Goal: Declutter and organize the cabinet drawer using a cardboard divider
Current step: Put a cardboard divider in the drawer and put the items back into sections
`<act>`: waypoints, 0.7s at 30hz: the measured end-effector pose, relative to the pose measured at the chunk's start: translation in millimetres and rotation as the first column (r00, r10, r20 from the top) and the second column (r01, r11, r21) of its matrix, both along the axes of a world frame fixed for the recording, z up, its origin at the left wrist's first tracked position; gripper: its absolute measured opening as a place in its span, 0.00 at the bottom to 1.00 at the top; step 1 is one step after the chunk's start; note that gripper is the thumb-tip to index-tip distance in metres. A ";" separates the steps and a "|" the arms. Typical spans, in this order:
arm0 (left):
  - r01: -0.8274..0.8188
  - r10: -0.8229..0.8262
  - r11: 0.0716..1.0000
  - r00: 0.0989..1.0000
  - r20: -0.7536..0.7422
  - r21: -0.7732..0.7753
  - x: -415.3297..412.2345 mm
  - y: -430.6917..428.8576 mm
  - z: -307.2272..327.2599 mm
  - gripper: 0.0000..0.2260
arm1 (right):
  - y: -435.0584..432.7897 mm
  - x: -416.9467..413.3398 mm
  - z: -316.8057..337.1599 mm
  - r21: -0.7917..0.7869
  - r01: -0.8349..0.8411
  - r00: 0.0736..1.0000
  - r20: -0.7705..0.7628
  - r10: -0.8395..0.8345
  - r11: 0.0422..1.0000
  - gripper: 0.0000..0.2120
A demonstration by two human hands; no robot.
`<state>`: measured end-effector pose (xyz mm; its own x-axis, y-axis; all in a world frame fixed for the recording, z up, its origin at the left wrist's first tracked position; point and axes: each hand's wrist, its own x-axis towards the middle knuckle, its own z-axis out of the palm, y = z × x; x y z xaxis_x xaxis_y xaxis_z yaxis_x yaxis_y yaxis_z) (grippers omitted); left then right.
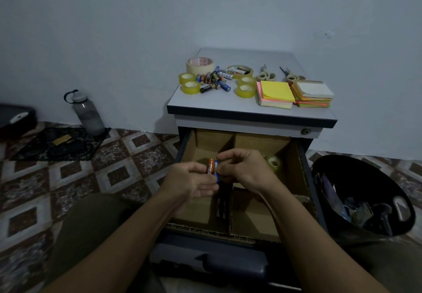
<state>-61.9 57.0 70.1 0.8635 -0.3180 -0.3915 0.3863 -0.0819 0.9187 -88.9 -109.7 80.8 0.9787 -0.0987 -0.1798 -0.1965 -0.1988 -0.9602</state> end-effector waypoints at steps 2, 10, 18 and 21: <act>0.016 -0.014 0.999 0.999 -0.035 0.047 0.0 4.2 -0.9 0.17 | -4.6 -2.6 2.1 -0.020 0.017 1.000 0.012 -0.017 1.000 0.09; 0.256 -0.163 0.864 0.957 -0.239 0.433 0.6 2.5 -9.9 0.13 | -28.4 -17.7 2.7 0.026 0.045 0.999 -0.001 -0.045 0.999 0.09; 0.195 -0.066 0.854 0.960 -0.271 0.482 10.6 -27.7 -51.8 0.10 | -42.0 -21.8 3.3 0.014 0.049 0.999 0.022 -0.050 0.999 0.07; 0.172 -0.052 0.868 0.964 -0.260 0.465 8.8 -28.2 -53.3 0.11 | -46.0 -22.4 3.0 0.015 0.040 0.999 0.022 -0.040 0.999 0.07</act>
